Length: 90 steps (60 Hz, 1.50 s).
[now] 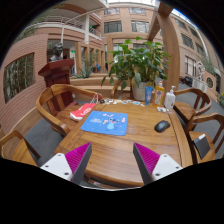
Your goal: Arrange mouse
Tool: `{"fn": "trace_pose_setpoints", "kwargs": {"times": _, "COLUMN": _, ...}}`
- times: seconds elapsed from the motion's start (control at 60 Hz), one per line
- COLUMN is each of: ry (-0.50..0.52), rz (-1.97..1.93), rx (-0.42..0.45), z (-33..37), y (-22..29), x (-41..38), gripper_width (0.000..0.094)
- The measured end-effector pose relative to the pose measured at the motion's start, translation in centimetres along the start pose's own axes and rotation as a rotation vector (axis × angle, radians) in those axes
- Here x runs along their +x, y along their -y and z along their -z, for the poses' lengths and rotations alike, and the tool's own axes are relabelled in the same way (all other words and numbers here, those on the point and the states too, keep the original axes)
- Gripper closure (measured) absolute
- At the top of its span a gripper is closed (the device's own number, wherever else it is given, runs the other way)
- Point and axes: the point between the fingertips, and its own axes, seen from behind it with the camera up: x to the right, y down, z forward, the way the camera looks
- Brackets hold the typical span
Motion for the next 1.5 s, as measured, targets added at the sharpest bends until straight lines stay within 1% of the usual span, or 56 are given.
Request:
{"fn": "trace_pose_setpoints", "kwargs": {"times": 0.133, "ry": -0.081, "rz": -0.054, "rx": -0.083, "z": -4.7, "y": -4.4, "x": 6.4, "gripper_width": 0.0081}}
{"fn": "trace_pose_setpoints", "kwargs": {"times": 0.267, "ry": -0.186, "rz": -0.098, "rx": -0.100, "z": -9.0, "y": -5.7, "x": 13.6, "gripper_width": 0.0075}}
{"fn": "trace_pose_setpoints", "kwargs": {"times": 0.383, "ry": -0.263, "rz": -0.109, "rx": -0.093, "z": -12.9, "y": -4.7, "x": 19.2, "gripper_width": 0.0082}}
{"fn": "trace_pose_setpoints", "kwargs": {"times": 0.483, "ry": -0.296, "rz": -0.108, "rx": -0.079, "z": -16.3, "y": -3.2, "x": 22.3, "gripper_width": 0.0081}}
{"fn": "trace_pose_setpoints", "kwargs": {"times": 0.65, "ry": -0.313, "rz": -0.132, "rx": -0.092, "z": -22.2, "y": -1.4, "x": 25.7, "gripper_width": 0.0081}}
{"fn": "trace_pose_setpoints", "kwargs": {"times": 0.75, "ry": -0.330, "rz": -0.146, "rx": -0.117, "z": -25.2, "y": -1.0, "x": 27.4, "gripper_width": 0.0079}}
{"fn": "trace_pose_setpoints", "kwargs": {"times": 0.783, "ry": -0.331, "rz": -0.154, "rx": -0.123, "z": -26.0, "y": -1.0, "x": 27.8, "gripper_width": 0.0072}}
{"fn": "trace_pose_setpoints", "kwargs": {"times": 0.817, "ry": -0.355, "rz": -0.155, "rx": -0.130, "z": -26.6, "y": -0.8, "x": 28.7, "gripper_width": 0.0086}}
{"fn": "trace_pose_setpoints", "kwargs": {"times": 0.85, "ry": -0.369, "rz": -0.151, "rx": -0.132, "z": -27.2, "y": -0.6, "x": 29.3, "gripper_width": 0.0079}}
{"fn": "trace_pose_setpoints", "kwargs": {"times": 0.933, "ry": -0.367, "rz": -0.167, "rx": -0.129, "z": -28.7, "y": 0.0, "x": 29.8, "gripper_width": 0.0074}}
{"fn": "trace_pose_setpoints", "kwargs": {"times": 1.0, "ry": -0.349, "rz": -0.191, "rx": -0.129, "z": -29.8, "y": 0.5, "x": 29.7, "gripper_width": 0.0102}}
{"fn": "trace_pose_setpoints", "kwargs": {"times": 1.067, "ry": -0.342, "rz": -0.201, "rx": -0.130, "z": -30.6, "y": 0.9, "x": 29.6, "gripper_width": 0.0161}}
{"fn": "trace_pose_setpoints", "kwargs": {"times": 1.117, "ry": -0.339, "rz": -0.192, "rx": -0.128, "z": -31.1, "y": 1.2, "x": 29.3, "gripper_width": 0.0237}}
{"fn": "trace_pose_setpoints", "kwargs": {"times": 1.183, "ry": -0.333, "rz": -0.174, "rx": -0.127, "z": -31.6, "y": 1.5, "x": 28.9, "gripper_width": 0.0368}}
{"fn": "trace_pose_setpoints", "kwargs": {"times": 1.217, "ry": -0.337, "rz": -0.160, "rx": -0.132, "z": -31.7, "y": 1.5, "x": 28.8, "gripper_width": 0.0381}}
{"fn": "trace_pose_setpoints", "kwargs": {"times": 1.4, "ry": -0.369, "rz": -0.114, "rx": -0.146, "z": -31.6, "y": 1.7, "x": 28.7, "gripper_width": 0.0528}}
{"fn": "trace_pose_setpoints", "kwargs": {"times": 1.5, "ry": -0.392, "rz": -0.098, "rx": -0.149, "z": -31.3, "y": 1.7, "x": 28.7, "gripper_width": 0.0538}}
